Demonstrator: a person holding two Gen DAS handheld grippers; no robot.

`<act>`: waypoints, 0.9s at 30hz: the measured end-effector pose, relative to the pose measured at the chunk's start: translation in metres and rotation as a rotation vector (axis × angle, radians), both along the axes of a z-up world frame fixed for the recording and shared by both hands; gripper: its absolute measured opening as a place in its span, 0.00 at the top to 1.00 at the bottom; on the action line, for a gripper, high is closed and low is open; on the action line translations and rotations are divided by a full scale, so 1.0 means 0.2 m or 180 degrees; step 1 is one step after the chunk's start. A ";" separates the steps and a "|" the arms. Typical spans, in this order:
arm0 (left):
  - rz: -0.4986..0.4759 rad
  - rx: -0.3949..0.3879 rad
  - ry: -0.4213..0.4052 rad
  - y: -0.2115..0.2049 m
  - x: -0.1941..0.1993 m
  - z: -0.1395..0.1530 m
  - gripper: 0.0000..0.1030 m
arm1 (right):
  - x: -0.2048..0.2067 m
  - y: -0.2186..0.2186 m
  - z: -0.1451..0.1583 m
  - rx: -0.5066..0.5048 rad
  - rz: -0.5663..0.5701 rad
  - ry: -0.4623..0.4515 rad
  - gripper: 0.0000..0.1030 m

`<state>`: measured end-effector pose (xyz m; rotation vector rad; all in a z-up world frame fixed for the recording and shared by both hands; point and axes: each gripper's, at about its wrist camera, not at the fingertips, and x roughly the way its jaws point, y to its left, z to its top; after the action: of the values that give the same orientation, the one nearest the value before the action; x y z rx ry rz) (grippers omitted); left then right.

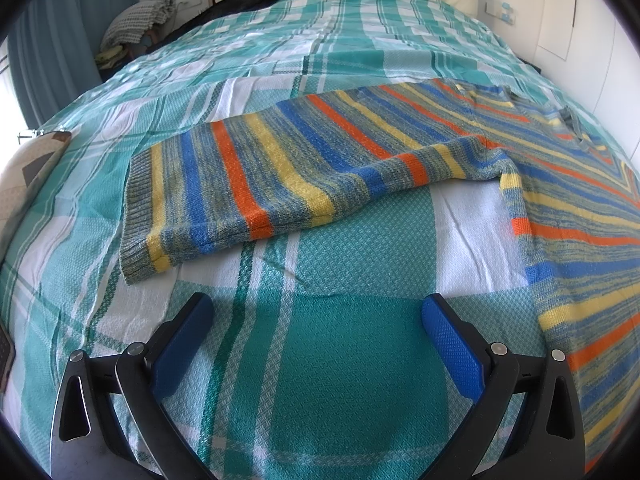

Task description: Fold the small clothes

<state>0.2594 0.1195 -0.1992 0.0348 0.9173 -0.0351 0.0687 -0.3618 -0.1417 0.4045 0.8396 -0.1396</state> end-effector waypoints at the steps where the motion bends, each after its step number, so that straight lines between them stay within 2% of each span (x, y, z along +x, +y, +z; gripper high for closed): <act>1: 0.0000 0.0002 0.0000 0.00 0.00 0.00 0.00 | 0.00 0.00 0.00 -0.0007 0.0014 0.0002 0.23; 19: 0.0022 0.0024 0.0040 0.00 0.01 -0.01 0.00 | 0.03 0.04 -0.05 -0.0111 0.0059 0.0130 0.23; 24: 0.0042 0.0036 0.0115 -0.01 -0.07 0.07 0.01 | 0.03 0.04 -0.04 -0.0088 0.0056 0.0108 0.23; 27: -0.0052 -0.0053 0.0043 -0.03 -0.18 0.17 0.01 | 0.02 0.02 -0.04 -0.0037 0.0024 0.0084 0.23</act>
<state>0.2229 0.1133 -0.1651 0.0266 0.9301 -0.0581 0.0730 -0.3586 -0.1491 0.3893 0.8657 -0.1429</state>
